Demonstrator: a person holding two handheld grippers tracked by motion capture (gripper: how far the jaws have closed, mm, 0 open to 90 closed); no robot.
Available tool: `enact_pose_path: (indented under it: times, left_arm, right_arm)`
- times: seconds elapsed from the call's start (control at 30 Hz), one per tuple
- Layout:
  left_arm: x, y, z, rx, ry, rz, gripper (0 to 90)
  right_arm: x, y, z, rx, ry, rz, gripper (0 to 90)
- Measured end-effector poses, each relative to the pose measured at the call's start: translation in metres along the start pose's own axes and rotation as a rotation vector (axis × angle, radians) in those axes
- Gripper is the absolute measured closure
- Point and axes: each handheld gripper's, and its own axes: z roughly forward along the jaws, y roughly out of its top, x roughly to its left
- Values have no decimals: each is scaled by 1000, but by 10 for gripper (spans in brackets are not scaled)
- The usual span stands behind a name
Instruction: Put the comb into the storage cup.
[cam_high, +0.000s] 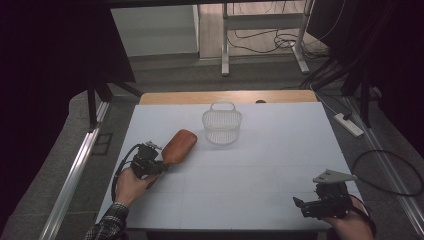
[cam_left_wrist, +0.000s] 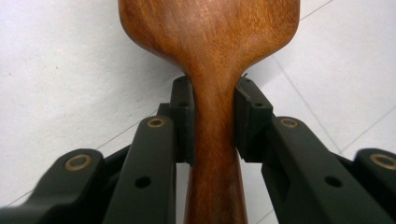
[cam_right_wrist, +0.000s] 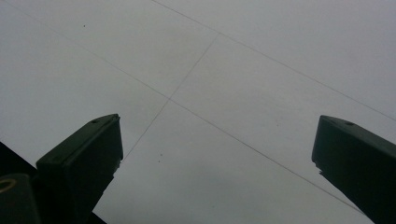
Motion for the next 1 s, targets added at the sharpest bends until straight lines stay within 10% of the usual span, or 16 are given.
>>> enact_pose_path:
  times: [1.0]
  left_arm:
    - [-23, -11, -34, -131, -9, 74, 715]
  right_arm:
    - [1, -1, -6, -58, 27, -19, 0]
